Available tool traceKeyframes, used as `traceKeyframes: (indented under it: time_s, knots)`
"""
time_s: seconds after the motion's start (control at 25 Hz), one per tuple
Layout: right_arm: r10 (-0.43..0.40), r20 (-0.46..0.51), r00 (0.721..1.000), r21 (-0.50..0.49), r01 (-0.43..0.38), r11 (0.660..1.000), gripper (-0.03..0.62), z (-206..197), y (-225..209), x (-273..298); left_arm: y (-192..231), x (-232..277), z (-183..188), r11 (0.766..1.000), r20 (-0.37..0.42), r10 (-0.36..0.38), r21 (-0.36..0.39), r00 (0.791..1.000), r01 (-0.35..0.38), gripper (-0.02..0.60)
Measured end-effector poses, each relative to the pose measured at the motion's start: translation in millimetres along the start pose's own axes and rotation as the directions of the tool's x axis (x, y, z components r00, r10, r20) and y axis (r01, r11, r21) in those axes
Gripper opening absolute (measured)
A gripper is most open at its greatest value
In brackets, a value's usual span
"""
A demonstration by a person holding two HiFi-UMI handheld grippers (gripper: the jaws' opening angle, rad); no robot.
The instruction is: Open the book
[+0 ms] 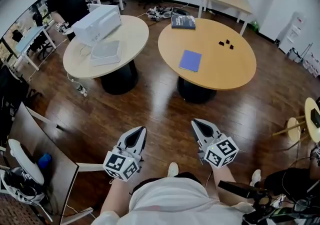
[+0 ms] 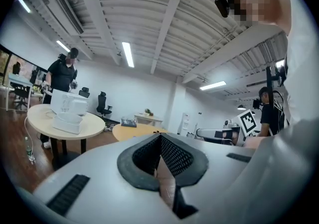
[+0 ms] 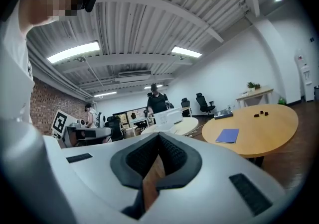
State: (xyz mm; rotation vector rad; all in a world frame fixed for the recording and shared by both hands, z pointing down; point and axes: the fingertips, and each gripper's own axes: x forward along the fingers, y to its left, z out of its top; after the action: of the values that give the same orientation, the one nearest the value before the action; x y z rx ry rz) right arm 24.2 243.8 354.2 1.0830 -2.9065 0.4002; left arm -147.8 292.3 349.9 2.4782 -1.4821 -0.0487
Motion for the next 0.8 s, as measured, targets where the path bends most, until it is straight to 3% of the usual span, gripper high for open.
traceKeyframes:
  time_s: [0.44, 0.8]
  knots:
    - [-0.092, 0.008, 0.996, 0.058, 0.091, 0.994, -0.009, 2.0, -76.0, -8.6, -12.5, 80.4, -3.4, 0.996, -0.057, -0.091, 0.012, 0.994, 0.092, 0.009]
    - [-0.214, -0.006, 0.977, 0.053, 0.214, 0.975, -0.009, 15.0, -121.3, 31.7, 39.6, 136.4, -1.8, 0.982, -0.050, -0.187, -0.032, 0.981, 0.186, 0.009]
